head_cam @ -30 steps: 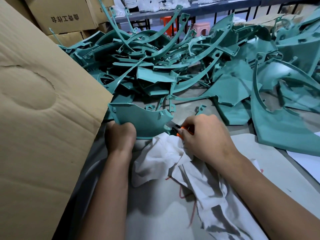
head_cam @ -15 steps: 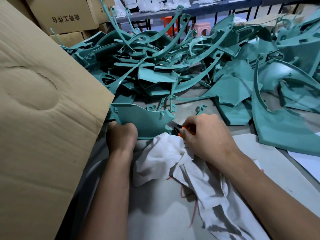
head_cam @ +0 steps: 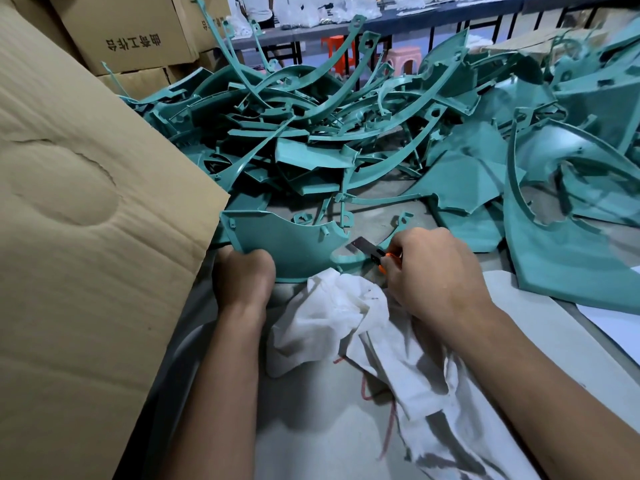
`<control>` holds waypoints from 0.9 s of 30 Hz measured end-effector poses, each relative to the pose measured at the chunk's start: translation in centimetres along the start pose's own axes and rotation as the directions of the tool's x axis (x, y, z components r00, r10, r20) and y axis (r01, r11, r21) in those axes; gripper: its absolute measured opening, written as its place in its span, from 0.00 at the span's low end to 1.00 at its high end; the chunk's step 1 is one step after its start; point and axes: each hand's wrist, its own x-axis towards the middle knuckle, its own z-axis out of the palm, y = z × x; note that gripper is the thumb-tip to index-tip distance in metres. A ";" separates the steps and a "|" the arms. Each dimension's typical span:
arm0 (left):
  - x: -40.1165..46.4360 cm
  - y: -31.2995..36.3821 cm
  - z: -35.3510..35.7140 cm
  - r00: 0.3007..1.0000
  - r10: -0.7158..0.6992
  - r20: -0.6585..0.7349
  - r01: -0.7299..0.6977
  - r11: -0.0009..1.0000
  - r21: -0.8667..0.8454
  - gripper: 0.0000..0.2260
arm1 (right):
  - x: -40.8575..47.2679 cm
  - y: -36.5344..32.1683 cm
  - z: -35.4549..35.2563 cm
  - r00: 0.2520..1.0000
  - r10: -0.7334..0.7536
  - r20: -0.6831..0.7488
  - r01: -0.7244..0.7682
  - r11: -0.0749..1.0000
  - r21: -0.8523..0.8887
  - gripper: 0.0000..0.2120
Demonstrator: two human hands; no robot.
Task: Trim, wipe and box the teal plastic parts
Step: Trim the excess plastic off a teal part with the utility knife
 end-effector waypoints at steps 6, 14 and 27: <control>0.3 -0.3 -0.1 0.999 0.042 0.003 -0.042 0.999 -0.006 0.22 | -0.6 -1.4 0.0 0.992 -0.124 -0.010 0.124 0.989 0.085 0.09; 0.3 -0.6 -0.2 0.996 0.089 -0.012 -0.089 0.995 -0.045 0.22 | 0.6 1.2 0.0 0.999 0.017 0.045 -0.016 1.000 -0.021 0.07; -0.5 0.0 -0.7 0.705 0.699 0.120 -0.693 0.715 -0.093 0.06 | 2.5 5.0 -0.7 0.986 0.132 -0.103 -0.143 0.984 -0.104 0.06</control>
